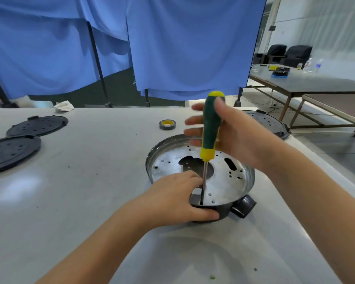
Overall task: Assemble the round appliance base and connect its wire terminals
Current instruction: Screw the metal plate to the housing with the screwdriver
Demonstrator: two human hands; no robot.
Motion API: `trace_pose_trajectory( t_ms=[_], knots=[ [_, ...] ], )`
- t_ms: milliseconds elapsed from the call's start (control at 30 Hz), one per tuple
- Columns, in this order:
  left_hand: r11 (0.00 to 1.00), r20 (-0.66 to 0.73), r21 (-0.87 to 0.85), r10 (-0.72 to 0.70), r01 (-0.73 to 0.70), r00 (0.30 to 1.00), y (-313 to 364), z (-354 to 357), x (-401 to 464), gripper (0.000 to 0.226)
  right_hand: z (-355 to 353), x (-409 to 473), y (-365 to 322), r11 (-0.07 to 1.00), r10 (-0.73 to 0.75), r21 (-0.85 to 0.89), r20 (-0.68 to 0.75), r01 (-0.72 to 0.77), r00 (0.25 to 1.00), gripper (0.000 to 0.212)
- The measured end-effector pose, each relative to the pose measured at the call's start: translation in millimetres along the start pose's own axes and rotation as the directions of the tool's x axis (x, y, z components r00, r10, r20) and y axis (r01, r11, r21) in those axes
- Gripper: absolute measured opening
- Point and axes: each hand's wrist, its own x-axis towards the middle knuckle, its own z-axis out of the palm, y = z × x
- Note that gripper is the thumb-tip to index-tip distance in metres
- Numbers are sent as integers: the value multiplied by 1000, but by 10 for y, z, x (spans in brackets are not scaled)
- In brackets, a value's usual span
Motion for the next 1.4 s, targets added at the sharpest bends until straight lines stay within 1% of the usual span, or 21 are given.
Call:
trace_pose_trajectory(
  t_ms=[67, 200, 267, 333, 367, 433, 533, 600, 633, 700, 733, 800, 833, 867, 933, 967, 1000, 1133, 1167, 1267, 1400],
  knots=[
    [1000, 1, 3, -5, 5, 1000, 7, 0, -4, 57, -64, 58, -114, 996, 2, 90, 109, -12, 994, 46],
    [1000, -9, 1, -8, 8, 1000, 11, 0, -12, 58, -80, 143, -247, 995, -63, 95, 216, 43, 974, 34],
    [1000, -16, -2, -12, 12, 1000, 10, -3, -10, 59, -51, 151, -292, 995, -91, -30, 209, 99, 974, 31],
    [1000, -11, -10, -16, 15, 1000, -2, 4, -8, 62, -9, 129, -312, 918, -163, -335, 162, 210, 973, 28],
    [1000, -8, -16, -17, 17, 1000, -8, 11, -6, 62, 22, 108, -313, 825, -222, -497, 151, 268, 963, 26],
    [1000, -10, -20, -14, 13, 1000, -10, 19, -6, 52, 88, 57, -311, 577, -341, -745, 152, 335, 928, 22],
    [1000, -20, -26, -13, 12, 1000, -23, 34, 1, 58, 129, 50, -361, 130, -424, -954, 194, 271, 885, 33],
    [1000, -17, -22, -7, 6, 1000, -30, 39, 6, 64, 141, 73, -425, -168, -414, -978, 188, 128, 891, 48],
    [1000, -16, -27, -4, 4, 1000, -32, 41, 8, 65, 157, 85, -462, -286, -409, -957, 168, 49, 897, 55],
    [999, -13, -36, 3, -3, 1000, -32, 41, 7, 64, 199, 88, -527, -437, -399, -896, 117, -77, 909, 66],
    [999, -14, -37, 6, -6, 1000, -33, 42, 5, 64, 218, 81, -549, -491, -382, -866, 118, -93, 916, 69],
    [999, -16, -39, 5, -6, 1000, -36, 41, 3, 65, 227, 57, -566, -523, -326, -851, 152, -44, 933, 66],
    [999, -15, -40, 0, 0, 1000, -36, 39, 4, 66, 237, 40, -580, -459, -269, -888, 160, 20, 950, 58],
    [999, -16, -42, -9, 8, 1000, -38, 38, 1, 66, 253, 26, -607, -316, -198, -946, 142, 74, 970, 47],
    [999, -18, -40, -15, 14, 1000, -37, 35, 2, 63, 293, 7, -692, -9, -20, -997, 80, 80, 997, 26],
    [999, -19, -33, -10, 9, 1000, -35, 33, 3, 60, 311, 3, -739, 65, 41, -995, 76, 73, 996, 22],
    [1000, -19, -23, -2, 1, 1000, -32, 30, 4, 59, 321, 1, -779, 81, 84, -993, 90, 83, 992, 20],
    [1000, -23, 10, 10, -10, 1000, -36, 32, 11, 63, 381, 5, -850, -54, 122, -987, 143, 150, 982, 13],
    [1000, -25, 13, 9, -8, 1000, -36, 35, 11, 64, 397, 7, -847, -117, 104, -980, 149, 161, 983, 17],
    [1000, -35, 15, 15, -15, 999, -38, 42, 8, 64, 429, -1, -825, -288, 6, -939, 193, 186, 981, 46],
    [1000, -33, 11, 11, -11, 999, -42, 49, 15, 62, 437, -23, -782, -457, -110, -878, 216, 144, 970, 54]
  ],
)
